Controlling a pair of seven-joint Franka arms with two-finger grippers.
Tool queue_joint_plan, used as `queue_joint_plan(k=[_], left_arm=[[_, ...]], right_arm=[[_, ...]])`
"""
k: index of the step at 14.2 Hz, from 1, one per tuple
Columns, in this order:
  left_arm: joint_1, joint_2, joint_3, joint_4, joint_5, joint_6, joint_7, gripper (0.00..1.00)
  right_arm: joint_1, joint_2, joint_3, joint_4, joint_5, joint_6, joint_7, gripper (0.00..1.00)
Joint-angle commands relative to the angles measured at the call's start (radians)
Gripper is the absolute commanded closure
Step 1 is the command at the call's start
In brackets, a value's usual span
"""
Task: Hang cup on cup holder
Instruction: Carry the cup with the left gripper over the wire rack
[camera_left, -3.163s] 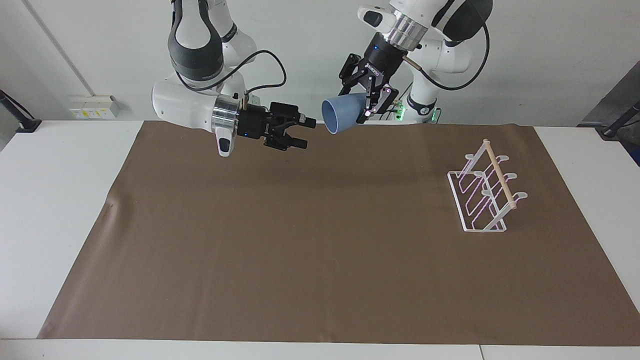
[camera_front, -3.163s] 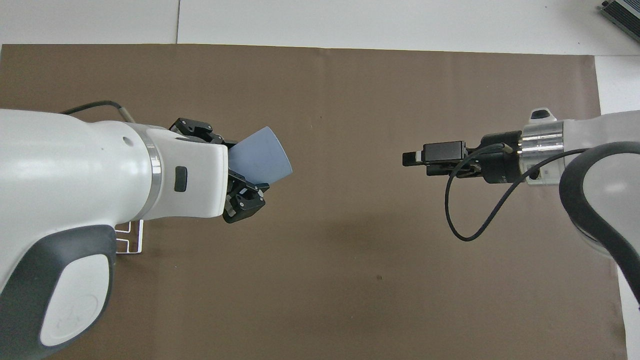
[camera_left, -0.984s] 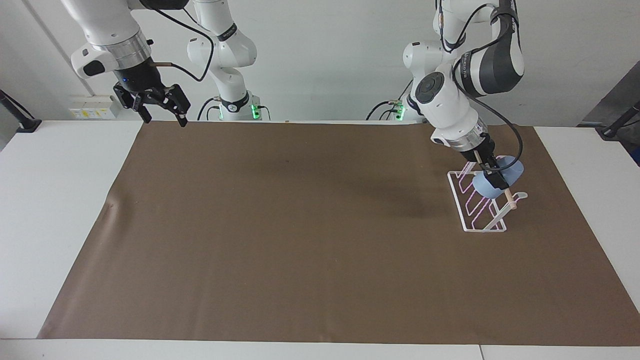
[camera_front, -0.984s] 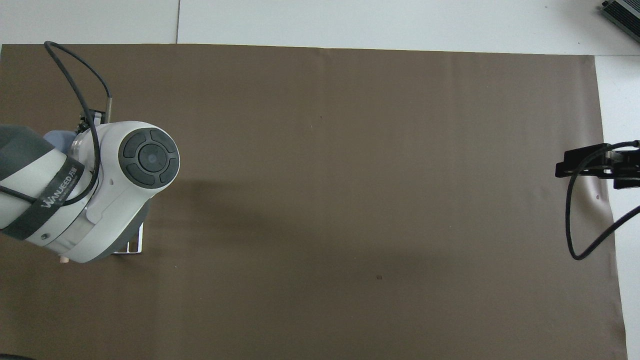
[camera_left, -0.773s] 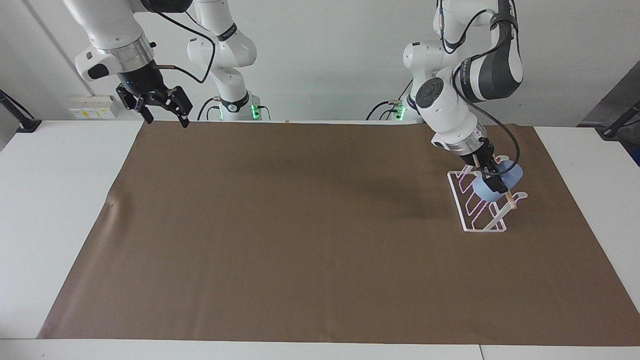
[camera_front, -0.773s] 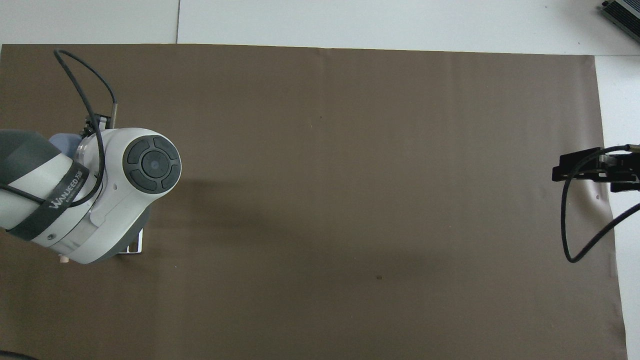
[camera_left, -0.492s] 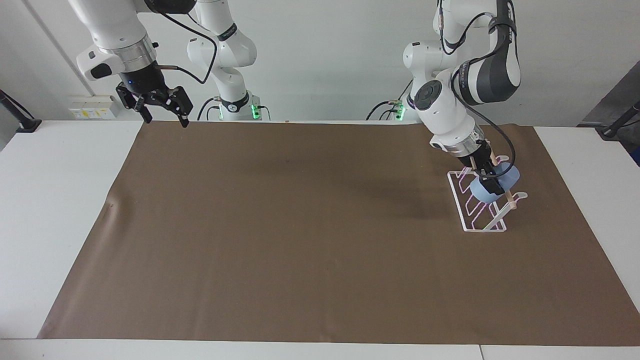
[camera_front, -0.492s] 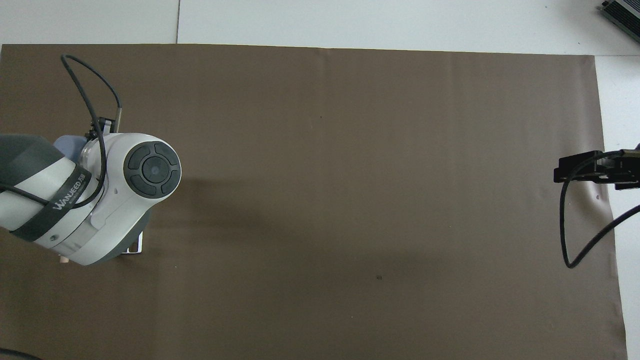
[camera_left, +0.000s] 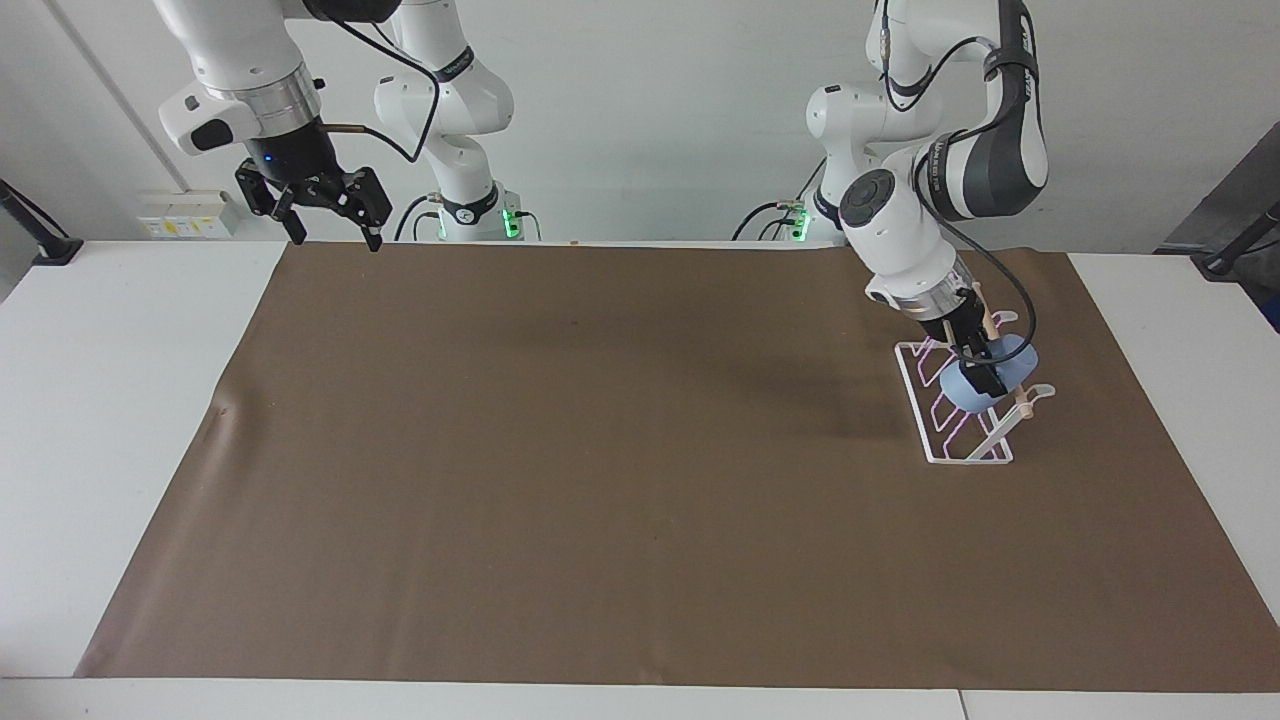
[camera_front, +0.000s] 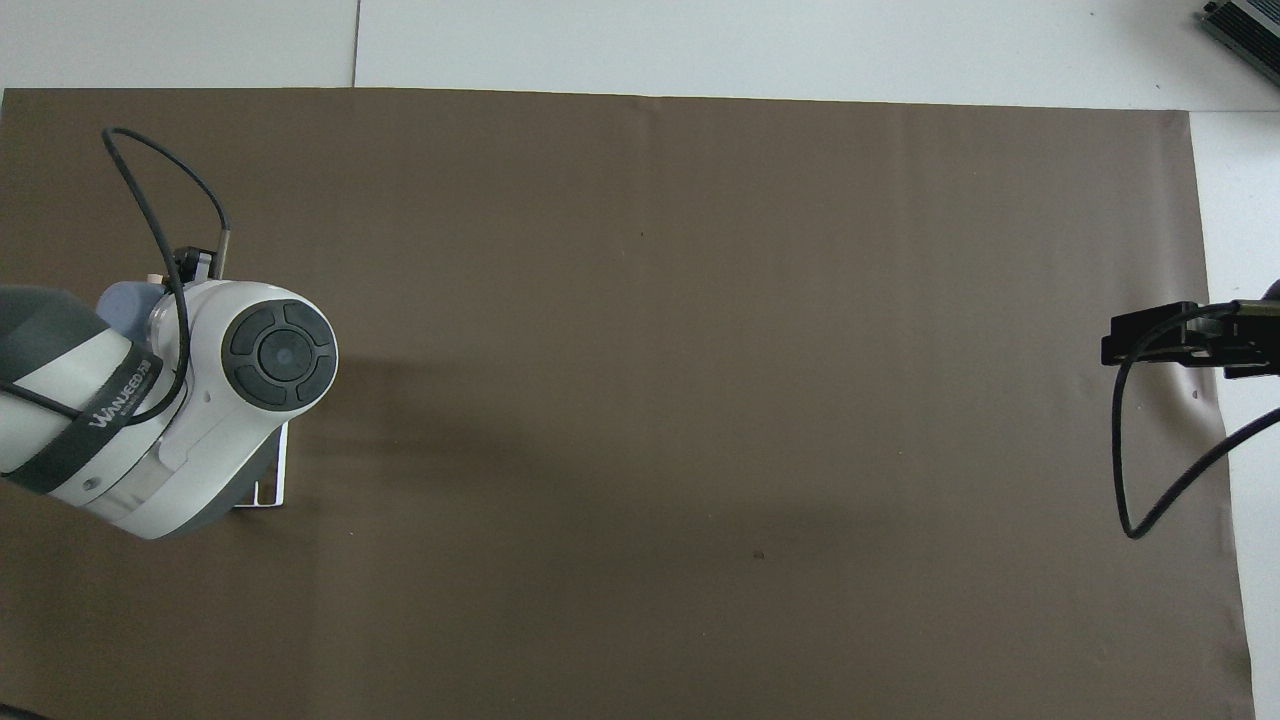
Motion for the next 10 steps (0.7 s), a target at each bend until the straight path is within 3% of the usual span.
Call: queue_joint_plan(k=[1,2,3,4,5,7,8,10], left_arm=[[0.015,-0.038,-0.004,-0.043,0.023,0.036,0.01,1.0],[0.015,-0.038,-0.004,-0.043,0.023,0.045,0.011,0.98],[0.018,-0.04,-0.004,-0.049,0.023,0.059,0.014,0.87],[0.018,-0.04,-0.004,-0.055,0.023,0.067,0.014,0.56],[0.018,-0.04,-0.004,-0.055,0.023,0.073,0.024,0.37],[0.044,-0.035,-0.004,-0.051,0.017,0.112,0.06,0.32],[0.058,-0.032,-0.004,-0.049,0.017,0.126,0.074,0.08],[0.06,-0.031,-0.004,-0.048,0.014,0.131,0.086,0.07]], right_arm=[[-0.006,-0.019,0.006,-0.02,-0.012,-0.002,-0.013,0.0],[-0.007,-0.019,0.006,-0.021,-0.012,-0.003,-0.013,0.0],[-0.006,-0.019,0.006,-0.021,-0.012,-0.002,-0.013,0.0],[-0.007,-0.019,0.006,-0.021,-0.012,-0.002,-0.012,0.0],[-0.007,-0.019,0.006,-0.021,-0.01,-0.002,-0.012,0.0],[-0.007,-0.019,0.006,-0.026,-0.01,0.0,-0.01,0.0],[-0.007,-0.019,0.006,-0.027,-0.01,0.0,-0.01,0.0],[-0.007,-0.019,0.006,-0.026,-0.012,0.0,-0.01,0.0]])
